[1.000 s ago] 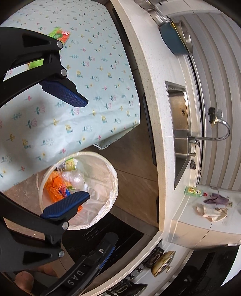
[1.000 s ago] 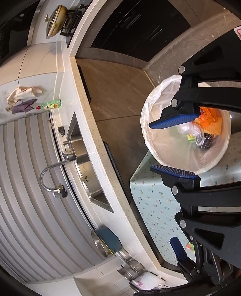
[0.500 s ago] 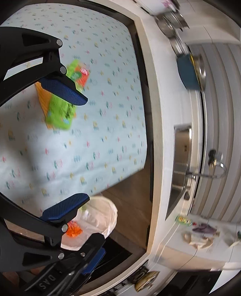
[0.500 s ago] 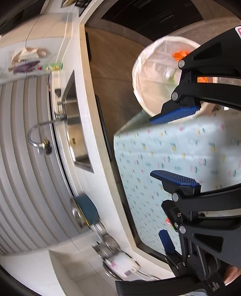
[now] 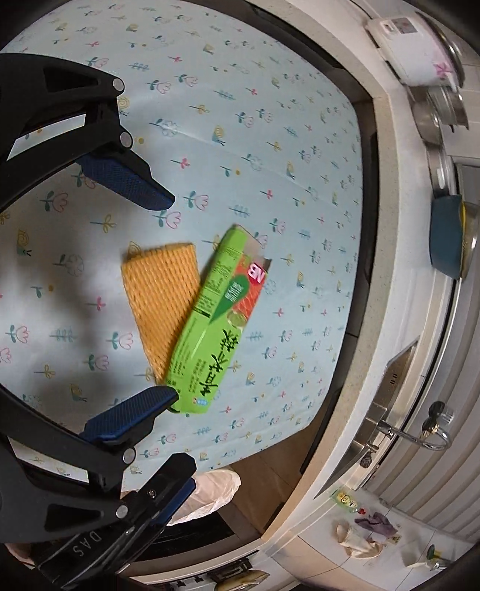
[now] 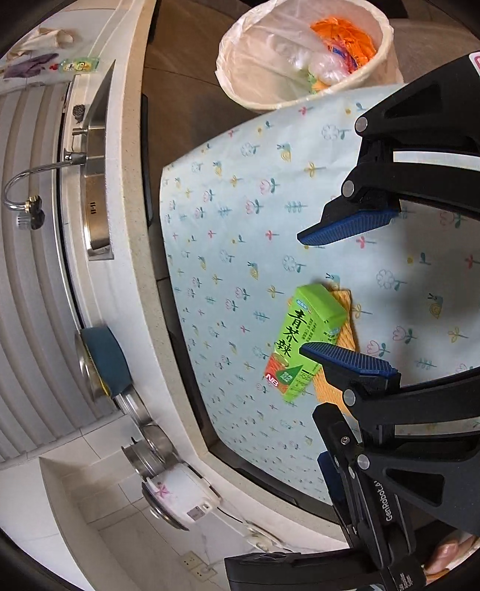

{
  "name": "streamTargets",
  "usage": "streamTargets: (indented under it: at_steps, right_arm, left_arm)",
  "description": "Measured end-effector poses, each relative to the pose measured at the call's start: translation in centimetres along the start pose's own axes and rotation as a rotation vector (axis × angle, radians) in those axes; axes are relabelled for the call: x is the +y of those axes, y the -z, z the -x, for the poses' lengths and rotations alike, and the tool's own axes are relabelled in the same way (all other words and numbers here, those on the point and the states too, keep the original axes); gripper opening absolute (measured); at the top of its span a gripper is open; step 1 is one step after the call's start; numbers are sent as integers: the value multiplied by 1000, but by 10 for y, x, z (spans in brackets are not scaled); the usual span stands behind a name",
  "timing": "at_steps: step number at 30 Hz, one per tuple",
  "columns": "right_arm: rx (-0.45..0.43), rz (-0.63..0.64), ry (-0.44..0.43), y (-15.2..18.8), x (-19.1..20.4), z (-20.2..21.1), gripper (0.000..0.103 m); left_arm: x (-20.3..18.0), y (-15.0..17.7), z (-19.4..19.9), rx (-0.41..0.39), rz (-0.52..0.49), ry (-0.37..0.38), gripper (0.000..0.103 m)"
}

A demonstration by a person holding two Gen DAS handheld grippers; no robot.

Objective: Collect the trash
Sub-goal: 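Grasp the orange foam sleeve with the left tool while the right tool grasps the green NB tea carton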

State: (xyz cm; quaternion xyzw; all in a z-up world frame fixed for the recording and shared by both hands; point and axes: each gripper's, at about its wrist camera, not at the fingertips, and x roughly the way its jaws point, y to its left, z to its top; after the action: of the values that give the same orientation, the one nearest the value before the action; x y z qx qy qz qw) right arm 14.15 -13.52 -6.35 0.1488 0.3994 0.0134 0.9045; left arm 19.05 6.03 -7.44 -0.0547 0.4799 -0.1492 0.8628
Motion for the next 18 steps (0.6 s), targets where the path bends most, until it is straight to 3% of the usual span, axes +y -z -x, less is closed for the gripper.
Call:
streamTargets:
  at_steps: [10,18]
  right_arm:
    - [81,-47,-36,2,7,-46,53]
    - [151,-62,-74,2,3,-80,54]
  left_arm:
    - [23,7,-33,96,31,61,80]
    - [14,7,-53,135,-28,95,50]
